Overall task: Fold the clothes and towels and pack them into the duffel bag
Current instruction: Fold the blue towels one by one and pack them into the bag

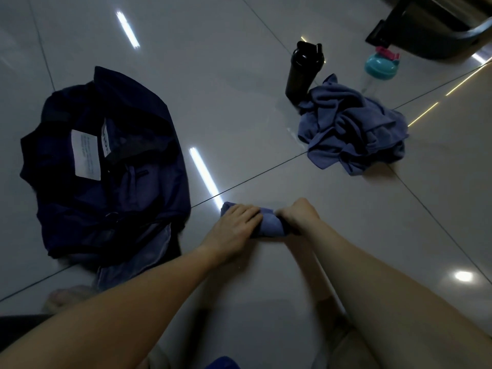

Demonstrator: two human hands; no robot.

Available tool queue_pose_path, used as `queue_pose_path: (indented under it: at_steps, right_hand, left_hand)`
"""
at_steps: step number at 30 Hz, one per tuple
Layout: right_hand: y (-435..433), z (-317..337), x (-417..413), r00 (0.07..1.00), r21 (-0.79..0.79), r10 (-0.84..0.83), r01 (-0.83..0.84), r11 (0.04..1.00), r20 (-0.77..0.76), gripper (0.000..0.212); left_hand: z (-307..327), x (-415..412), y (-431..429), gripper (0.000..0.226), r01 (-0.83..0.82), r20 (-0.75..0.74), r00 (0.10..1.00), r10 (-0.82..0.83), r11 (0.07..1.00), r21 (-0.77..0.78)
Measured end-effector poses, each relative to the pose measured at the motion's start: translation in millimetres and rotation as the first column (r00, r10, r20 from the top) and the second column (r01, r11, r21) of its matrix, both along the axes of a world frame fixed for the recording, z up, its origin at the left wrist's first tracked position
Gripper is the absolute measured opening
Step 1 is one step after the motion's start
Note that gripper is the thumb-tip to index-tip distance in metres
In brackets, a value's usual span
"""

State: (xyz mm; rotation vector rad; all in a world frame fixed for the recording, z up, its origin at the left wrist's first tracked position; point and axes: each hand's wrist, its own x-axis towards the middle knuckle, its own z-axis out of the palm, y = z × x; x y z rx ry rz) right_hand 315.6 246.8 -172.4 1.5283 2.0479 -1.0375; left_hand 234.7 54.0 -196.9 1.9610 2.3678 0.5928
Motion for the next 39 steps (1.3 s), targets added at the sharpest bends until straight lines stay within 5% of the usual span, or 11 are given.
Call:
queue_pose_path:
  at_steps: [5, 10, 13, 17, 20, 27, 34, 36, 39]
  right_hand:
    - [-3, 8, 0, 0.999, -0.029, -0.043, 0.043, 0.999, 0.022, 0.049]
    - [-1, 13, -1, 0.962, -0.229, -0.271, 0.255, 0.94, -0.041, 0.05]
    - [1, 16, -2, 0.919, -0.453, -0.391, 0.372, 0.81, 0.056, 0.034]
    - [5, 19, -10, 0.909, -0.508, -0.413, 0.384, 0.771, 0.061, 0.03]
    - [12, 36, -19, 0.85, -0.518, -0.527, 0.441, 0.733, -0.022, 0.034]
    - [28, 98, -32, 0.75, -0.572, -0.632, 0.438, 0.694, -0.193, 0.023]
    - [33, 156, -32, 0.76, -0.539, -0.451, 0.16, 0.827, -0.467, 0.054]
    - [22, 165, -30, 0.772, -0.564, -0.358, -0.001, 0.825, -0.525, 0.068]
    - [-6, 173, -32, 0.721, -0.608, -0.335, -0.149, 0.78, -0.606, 0.053]
  left_hand:
    - [-16, 14, -12, 0.078, -0.084, -0.074, 0.995, 0.067, 0.963, -0.257]
    - [-20, 8, -3, 0.091, -0.121, 0.029, 0.99, 0.136, 0.943, -0.311]
    - [-15, 6, -1, 0.091, -0.131, 0.061, 0.986, 0.157, 0.942, -0.309]
    - [-4, -3, 7, 0.089, -0.165, 0.196, 0.954, 0.225, 0.945, -0.281]
    - [15, -12, 16, 0.055, -0.287, 0.259, 0.891, 0.373, 0.904, -0.317]
    - [83, -18, 33, 0.021, -0.33, 0.596, 0.612, 0.52, 0.853, -0.405]
    - [156, -34, 26, 0.037, -0.302, 0.917, -0.04, 0.397, 0.87, -0.39]
    - [166, -36, 22, 0.044, -0.296, 0.938, -0.159, 0.308, 0.891, -0.343]
    - [179, -33, 17, 0.043, -0.229, 0.949, -0.22, 0.224, 0.934, -0.274]
